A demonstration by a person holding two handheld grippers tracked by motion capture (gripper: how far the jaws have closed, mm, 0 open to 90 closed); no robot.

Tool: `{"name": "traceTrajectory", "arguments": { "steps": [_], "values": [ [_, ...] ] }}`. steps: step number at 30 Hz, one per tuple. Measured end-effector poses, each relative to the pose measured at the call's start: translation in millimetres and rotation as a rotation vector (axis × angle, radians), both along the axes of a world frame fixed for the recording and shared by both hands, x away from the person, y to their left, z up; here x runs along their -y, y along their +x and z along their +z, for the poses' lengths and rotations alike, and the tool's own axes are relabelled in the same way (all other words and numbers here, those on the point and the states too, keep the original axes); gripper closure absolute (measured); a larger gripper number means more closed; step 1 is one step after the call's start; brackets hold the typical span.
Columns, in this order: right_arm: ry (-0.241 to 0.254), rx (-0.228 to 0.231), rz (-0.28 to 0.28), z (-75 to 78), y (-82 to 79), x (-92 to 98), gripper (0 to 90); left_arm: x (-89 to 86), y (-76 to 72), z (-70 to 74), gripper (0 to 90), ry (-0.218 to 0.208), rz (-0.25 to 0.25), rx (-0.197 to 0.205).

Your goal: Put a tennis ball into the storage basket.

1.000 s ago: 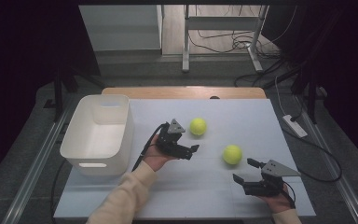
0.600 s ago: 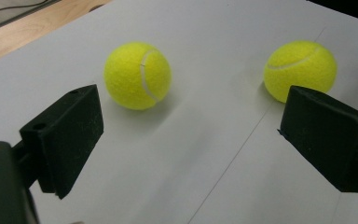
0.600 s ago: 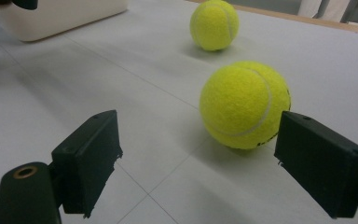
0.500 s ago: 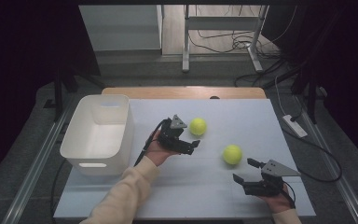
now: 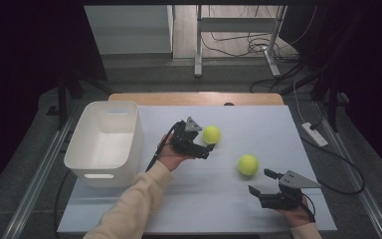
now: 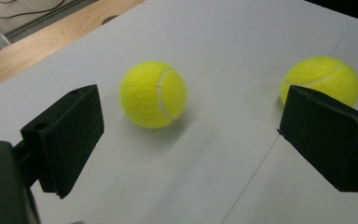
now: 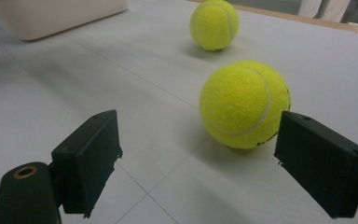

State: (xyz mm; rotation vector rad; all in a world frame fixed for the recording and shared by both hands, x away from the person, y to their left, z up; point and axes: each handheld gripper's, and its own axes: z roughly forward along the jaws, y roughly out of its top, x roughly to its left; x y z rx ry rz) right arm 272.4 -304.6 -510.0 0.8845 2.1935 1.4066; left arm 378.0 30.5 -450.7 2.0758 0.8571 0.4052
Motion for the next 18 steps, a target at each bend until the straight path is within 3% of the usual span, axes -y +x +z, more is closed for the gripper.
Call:
{"name": "traceTrajectory", "arguments": {
  "steps": [18],
  "values": [
    [-0.003, 0.000, 0.002, -0.3, 0.0, -0.1, 14.2, 1.6, 21.2, -2.4, 7.5, 0.006, 0.029, -0.030]
  ]
}}
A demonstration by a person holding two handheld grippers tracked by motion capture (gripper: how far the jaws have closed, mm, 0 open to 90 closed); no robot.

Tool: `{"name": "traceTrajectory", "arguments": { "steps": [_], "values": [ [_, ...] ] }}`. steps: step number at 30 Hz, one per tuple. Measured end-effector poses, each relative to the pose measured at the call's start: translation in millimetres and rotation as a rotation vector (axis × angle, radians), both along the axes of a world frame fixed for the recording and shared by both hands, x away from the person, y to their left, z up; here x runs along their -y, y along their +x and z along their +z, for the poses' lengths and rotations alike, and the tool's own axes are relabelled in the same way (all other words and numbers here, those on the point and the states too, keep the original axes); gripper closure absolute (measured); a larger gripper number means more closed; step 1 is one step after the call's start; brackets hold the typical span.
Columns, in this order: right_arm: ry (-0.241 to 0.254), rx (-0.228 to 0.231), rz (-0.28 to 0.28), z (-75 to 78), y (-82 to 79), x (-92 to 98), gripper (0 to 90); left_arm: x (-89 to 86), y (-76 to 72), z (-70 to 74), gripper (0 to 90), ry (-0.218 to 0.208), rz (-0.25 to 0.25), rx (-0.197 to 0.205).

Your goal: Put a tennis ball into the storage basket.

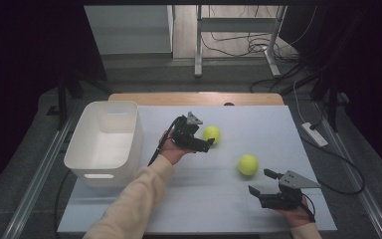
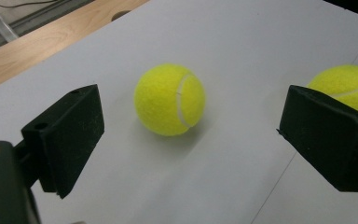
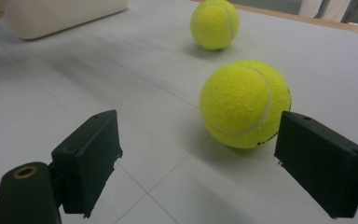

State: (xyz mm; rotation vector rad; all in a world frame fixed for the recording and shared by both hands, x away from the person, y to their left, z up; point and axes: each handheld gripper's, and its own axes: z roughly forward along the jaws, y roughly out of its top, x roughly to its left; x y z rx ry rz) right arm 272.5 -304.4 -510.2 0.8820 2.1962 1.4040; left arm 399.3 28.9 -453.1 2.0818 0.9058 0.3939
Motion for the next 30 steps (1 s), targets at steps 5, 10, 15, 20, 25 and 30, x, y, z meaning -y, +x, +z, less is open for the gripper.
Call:
{"name": "traceTrajectory", "arguments": {
  "steps": [5, 10, 15, 20, 25, 30],
  "values": [
    [0.001, 0.001, 0.000, 0.1, 0.0, 0.0, 14.2, 1.5, 5.1, -1.3, 7.4, 0.005, 0.007, -0.009],
    [0.002, 0.000, 0.000, 0.0, 0.1, 0.1, 14.2, 3.0, 10.8, -3.5, 7.4, 0.011, 0.016, -0.019],
    [0.002, 0.000, 0.001, 0.0, 0.1, 0.2, 14.2, 5.8, 17.5, -7.5, 7.3, 0.020, 0.020, -0.035],
    [0.006, -0.001, 0.002, -0.1, 0.3, 0.4, 14.2, 10.0, 22.5, -11.5, 7.3, 0.027, 0.019, -0.045],
    [0.003, -0.002, 0.001, -0.2, 0.5, 0.4, 14.1, 14.5, 28.9, -15.6, 7.2, 0.040, 0.010, -0.057],
    [0.005, -0.004, -0.001, -0.4, 0.7, 1.1, 14.2, 19.5, 32.9, -18.6, 7.2, 0.048, 0.006, -0.057]
  ]
}}
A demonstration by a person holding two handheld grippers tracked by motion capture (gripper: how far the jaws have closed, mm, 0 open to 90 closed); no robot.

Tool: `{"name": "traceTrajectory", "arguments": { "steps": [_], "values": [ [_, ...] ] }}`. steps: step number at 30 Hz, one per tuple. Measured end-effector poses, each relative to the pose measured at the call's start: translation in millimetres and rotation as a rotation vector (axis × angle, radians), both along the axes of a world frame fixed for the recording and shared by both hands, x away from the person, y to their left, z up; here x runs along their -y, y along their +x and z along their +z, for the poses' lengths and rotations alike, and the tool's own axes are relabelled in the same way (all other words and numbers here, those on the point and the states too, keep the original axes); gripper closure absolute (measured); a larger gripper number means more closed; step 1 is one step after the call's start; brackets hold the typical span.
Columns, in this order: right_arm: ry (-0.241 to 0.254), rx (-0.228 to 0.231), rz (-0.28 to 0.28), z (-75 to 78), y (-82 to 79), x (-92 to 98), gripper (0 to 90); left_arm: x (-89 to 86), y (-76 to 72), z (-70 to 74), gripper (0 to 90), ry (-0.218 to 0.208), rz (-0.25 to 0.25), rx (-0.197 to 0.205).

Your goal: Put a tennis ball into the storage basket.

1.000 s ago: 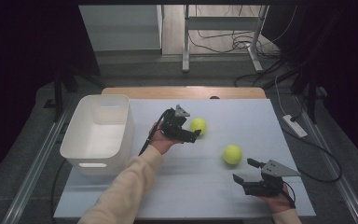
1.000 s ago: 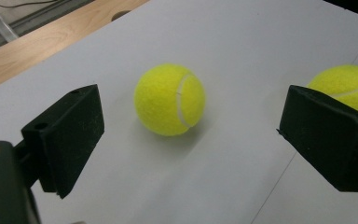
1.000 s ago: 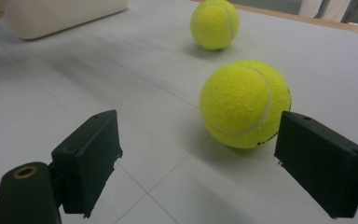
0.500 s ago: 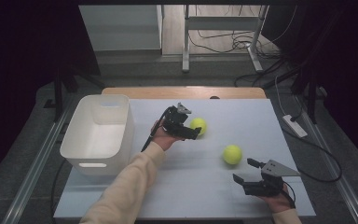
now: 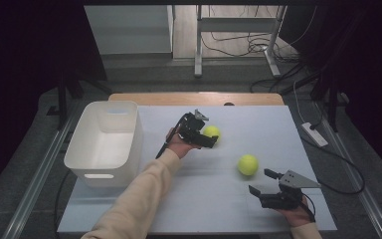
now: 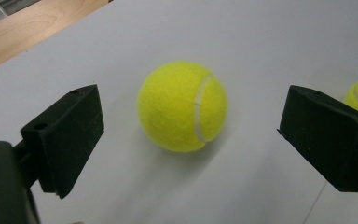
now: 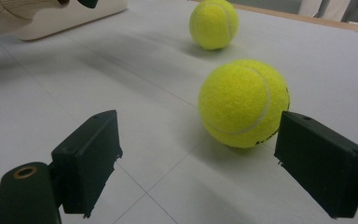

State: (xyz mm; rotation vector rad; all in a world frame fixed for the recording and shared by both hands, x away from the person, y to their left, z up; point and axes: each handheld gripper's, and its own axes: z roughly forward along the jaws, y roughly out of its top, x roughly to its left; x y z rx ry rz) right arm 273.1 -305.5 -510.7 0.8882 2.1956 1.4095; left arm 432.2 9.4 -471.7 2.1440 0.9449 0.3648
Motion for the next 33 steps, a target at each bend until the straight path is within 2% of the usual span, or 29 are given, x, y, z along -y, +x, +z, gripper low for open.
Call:
{"name": "traceTrajectory", "arguments": {
  "steps": [10, 13, 16, 25, 33],
  "values": [
    [0.000, 0.000, 0.000, -0.1, 0.0, 0.1, 14.2, 0.6, 8.2, -7.0, 7.4, -0.001, 0.019, -0.012],
    [0.000, 0.000, 0.000, -0.1, 0.0, 0.1, 14.2, -0.4, 11.3, -9.8, 7.4, 0.013, 0.015, -0.011],
    [-0.001, 0.000, 0.001, -0.5, 0.4, 0.1, 14.1, -0.7, 14.2, -11.8, 7.4, -0.001, 0.021, -0.022],
    [-0.004, -0.002, 0.002, -1.0, 0.5, 0.1, 14.2, 6.0, 21.3, -17.7, 7.7, 0.009, 0.024, -0.033],
    [-0.003, -0.003, 0.002, -1.2, 0.5, 0.6, 14.2, 7.6, 28.1, -20.2, 7.9, -0.005, 0.040, -0.041]
  ]
}}
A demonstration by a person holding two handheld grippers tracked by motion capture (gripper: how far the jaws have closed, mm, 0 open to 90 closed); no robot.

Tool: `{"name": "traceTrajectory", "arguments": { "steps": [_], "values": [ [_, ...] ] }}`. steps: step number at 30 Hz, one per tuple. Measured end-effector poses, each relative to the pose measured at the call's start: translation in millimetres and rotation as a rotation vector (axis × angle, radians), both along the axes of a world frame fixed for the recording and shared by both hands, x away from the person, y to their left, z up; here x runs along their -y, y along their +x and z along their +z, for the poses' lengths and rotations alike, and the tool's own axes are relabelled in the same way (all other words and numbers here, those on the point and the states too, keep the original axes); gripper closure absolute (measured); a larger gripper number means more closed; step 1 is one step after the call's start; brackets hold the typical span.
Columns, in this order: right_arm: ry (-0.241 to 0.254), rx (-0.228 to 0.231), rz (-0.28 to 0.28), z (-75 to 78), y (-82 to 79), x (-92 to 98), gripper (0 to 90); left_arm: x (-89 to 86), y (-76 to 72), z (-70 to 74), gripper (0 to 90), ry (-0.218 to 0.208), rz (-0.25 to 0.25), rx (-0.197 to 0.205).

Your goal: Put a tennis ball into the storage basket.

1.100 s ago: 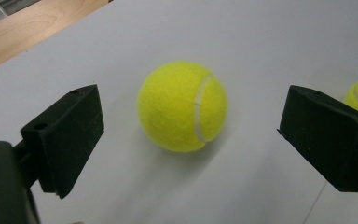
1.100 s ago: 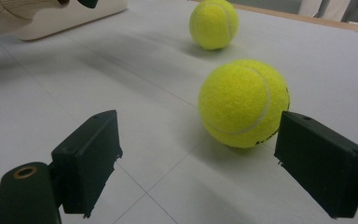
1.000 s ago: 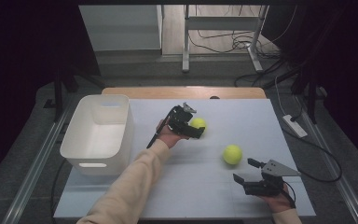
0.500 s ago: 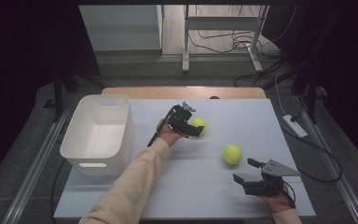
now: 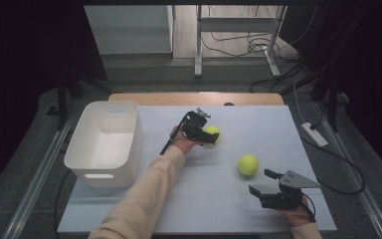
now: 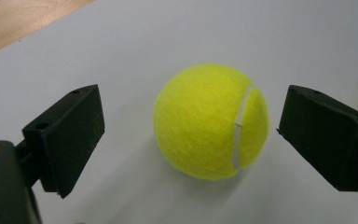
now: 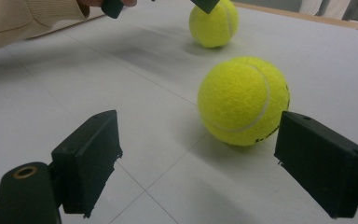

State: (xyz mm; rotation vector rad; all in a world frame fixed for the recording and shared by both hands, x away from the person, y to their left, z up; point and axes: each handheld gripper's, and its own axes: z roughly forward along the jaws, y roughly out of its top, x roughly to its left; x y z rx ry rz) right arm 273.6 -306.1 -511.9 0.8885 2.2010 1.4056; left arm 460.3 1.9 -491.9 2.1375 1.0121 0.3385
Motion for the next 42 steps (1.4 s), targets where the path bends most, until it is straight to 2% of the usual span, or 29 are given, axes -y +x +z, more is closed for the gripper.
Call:
{"name": "traceTrajectory", "arguments": {
  "steps": [17, 22, 27, 30, 36, 39, 42],
  "values": [
    [-0.002, -0.001, 0.001, -0.5, 1.1, 0.5, 14.2, 14.1, 10.5, -13.7, 8.0, 0.010, -0.025, -0.039],
    [-0.003, 0.000, 0.001, -0.5, 0.9, 0.9, 14.2, 18.0, 13.2, -19.1, 8.4, 0.016, -0.031, -0.061],
    [-0.003, 0.000, 0.001, -0.5, 0.9, 1.1, 14.1, 18.2, 13.9, -22.8, 16.1, 0.017, -0.058, -0.088],
    [-0.002, 0.001, 0.003, -0.5, 0.9, 1.0, 14.1, 18.1, 13.9, -23.9, 24.2, 0.020, -0.066, -0.094],
    [-0.005, 0.000, 0.001, -0.7, 0.9, 1.0, 14.2, 19.6, 12.7, -21.4, 26.3, 0.055, -0.077, -0.089],
    [-0.004, 0.002, 0.001, -0.5, 0.8, 1.1, 14.2, 18.2, 12.8, -20.2, 26.5, 0.048, -0.068, -0.093],
    [-0.005, 0.001, 0.000, -0.6, 0.8, 1.3, 14.2, 14.0, 13.1, -16.0, 26.5, 0.022, -0.058, -0.094]
  ]
}}
